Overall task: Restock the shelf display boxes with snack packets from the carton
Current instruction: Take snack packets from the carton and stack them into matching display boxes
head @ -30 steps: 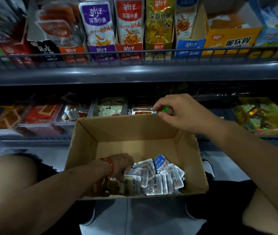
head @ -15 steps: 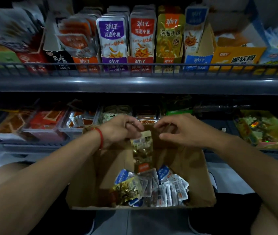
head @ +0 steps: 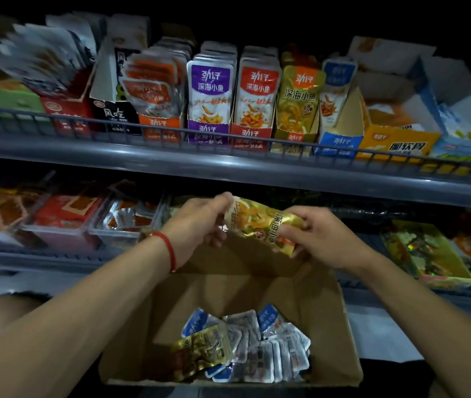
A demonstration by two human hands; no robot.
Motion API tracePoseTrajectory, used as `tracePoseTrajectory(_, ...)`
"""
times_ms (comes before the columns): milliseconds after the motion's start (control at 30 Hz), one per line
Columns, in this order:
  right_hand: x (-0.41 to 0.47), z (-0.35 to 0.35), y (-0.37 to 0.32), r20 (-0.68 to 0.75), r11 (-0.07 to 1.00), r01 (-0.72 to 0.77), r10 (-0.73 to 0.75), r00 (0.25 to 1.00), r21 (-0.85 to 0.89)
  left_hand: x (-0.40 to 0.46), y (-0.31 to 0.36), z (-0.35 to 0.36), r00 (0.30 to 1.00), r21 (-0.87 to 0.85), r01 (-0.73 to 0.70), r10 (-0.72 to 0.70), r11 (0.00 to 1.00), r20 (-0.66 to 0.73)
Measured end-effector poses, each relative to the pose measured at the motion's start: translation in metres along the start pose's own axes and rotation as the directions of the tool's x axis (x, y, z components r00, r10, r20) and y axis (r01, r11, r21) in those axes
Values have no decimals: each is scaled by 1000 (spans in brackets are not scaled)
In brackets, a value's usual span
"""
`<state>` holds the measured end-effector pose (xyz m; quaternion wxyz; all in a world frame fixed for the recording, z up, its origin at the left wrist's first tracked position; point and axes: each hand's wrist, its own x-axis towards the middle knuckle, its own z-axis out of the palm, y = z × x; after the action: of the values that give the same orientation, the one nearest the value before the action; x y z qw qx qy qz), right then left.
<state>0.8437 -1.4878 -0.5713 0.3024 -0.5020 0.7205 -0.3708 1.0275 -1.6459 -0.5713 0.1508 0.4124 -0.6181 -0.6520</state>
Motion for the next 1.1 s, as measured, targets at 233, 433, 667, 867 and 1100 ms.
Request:
tracePoseTrajectory(233, -1, -10, 1, -147, 930, -83, 144, 979, 359, -8, -2, 2, 976, 58, -206, 201, 977, 77)
tracePoseTrajectory(433, -8, -18, -7, -238, 875, -37, 171, 956, 482, -12, 4, 6, 985, -138, -147, 158, 979, 72)
tracePoseTrajectory(667, -13, -56, -44, -564, 979, 113, 3, 826, 171, -16, 11, 7, 958, -44, -279, 281, 959, 62)
tracePoseTrajectory(867, 22, -127, -102, -623, 858, 132, -459, 633, -497, -15, 18, -2, 962, -24, -272, 273, 962, 13)
tracePoseTrajectory(1100, 74, -139, -135, -352, 567, 70, -599, 719, -820, -12, 21, -12, 967, -55, -254, 254, 966, 1)
